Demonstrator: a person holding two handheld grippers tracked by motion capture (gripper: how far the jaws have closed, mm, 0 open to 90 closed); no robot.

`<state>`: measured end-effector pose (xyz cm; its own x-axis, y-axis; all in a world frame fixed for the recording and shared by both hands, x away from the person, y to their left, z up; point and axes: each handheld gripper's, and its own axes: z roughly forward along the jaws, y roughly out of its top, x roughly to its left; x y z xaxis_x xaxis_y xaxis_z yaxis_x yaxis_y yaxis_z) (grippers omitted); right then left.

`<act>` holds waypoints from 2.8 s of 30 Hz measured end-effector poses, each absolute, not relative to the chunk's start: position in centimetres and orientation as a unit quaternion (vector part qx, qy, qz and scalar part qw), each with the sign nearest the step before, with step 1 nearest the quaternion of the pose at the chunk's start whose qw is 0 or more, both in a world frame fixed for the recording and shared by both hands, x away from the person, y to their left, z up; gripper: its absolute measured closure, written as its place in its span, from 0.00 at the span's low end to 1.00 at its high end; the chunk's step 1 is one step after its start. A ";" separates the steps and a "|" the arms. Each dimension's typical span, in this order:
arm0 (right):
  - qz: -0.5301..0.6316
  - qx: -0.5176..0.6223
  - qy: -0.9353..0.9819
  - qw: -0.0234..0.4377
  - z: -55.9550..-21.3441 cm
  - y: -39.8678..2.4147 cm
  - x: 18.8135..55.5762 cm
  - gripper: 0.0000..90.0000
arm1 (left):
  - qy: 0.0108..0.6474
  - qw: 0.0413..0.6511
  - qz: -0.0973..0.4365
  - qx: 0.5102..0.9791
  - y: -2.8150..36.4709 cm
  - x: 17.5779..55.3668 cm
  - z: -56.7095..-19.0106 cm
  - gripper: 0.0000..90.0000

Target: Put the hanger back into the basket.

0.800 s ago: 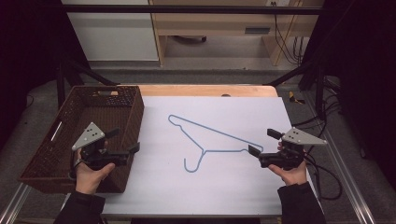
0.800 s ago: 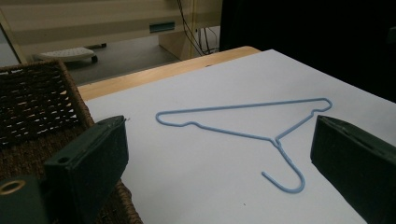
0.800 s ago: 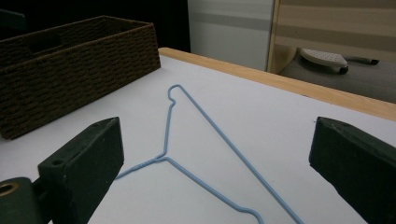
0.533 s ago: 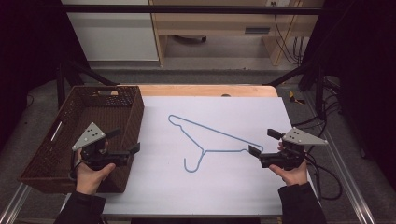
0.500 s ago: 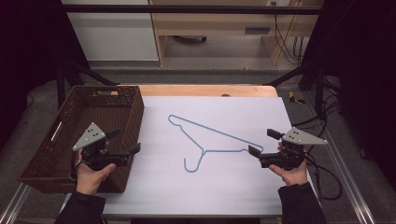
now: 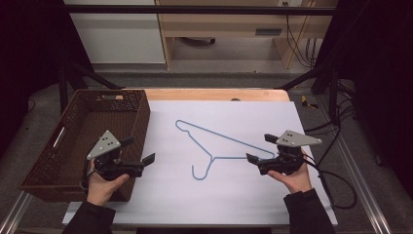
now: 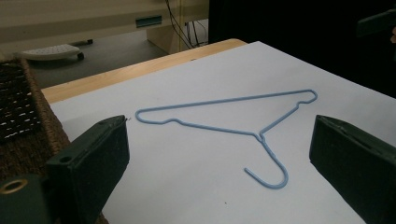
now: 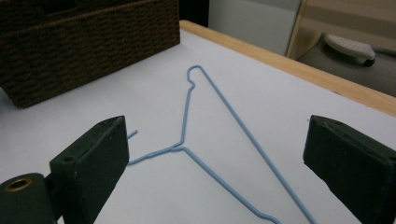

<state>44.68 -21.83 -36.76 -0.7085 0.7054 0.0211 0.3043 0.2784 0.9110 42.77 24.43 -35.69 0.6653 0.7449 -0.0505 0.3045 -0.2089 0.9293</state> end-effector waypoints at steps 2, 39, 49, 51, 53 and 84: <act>0.494 0.320 0.786 0.190 -36.9 -21.1 45.1 0.09 | 0.349 0.520 0.210 0.751 24.1 42.7 -35.8 0.05; 0.371 0.279 0.878 0.120 -43.8 -14.0 52.7 0.27 | 0.323 0.487 0.180 0.791 20.2 42.9 -38.2 0.06; 0.337 0.265 0.898 0.103 -45.6 -12.8 53.4 0.45 | 0.312 0.486 0.169 0.798 19.3 42.6 -38.6 0.06; 0.331 0.261 0.902 0.099 -45.9 -12.7 53.5 0.47 | 0.309 0.482 0.168 0.802 19.2 42.6 -38.7 0.06; 0.326 0.260 0.904 0.096 -46.1 -12.6 53.6 0.49 | 0.308 0.482 0.166 0.803 19.1 42.6 -38.8 0.06; 0.291 0.197 0.934 0.063 -46.3 -12.5 54.2 0.94 | 0.295 0.463 0.140 0.824 17.7 42.6 -40.4 0.06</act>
<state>54.21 -12.52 -46.33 -0.9144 0.4048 -0.0036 0.3310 0.7527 0.5691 42.63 17.69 -40.36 0.7874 0.6150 -0.0426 0.3563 -0.3976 0.8455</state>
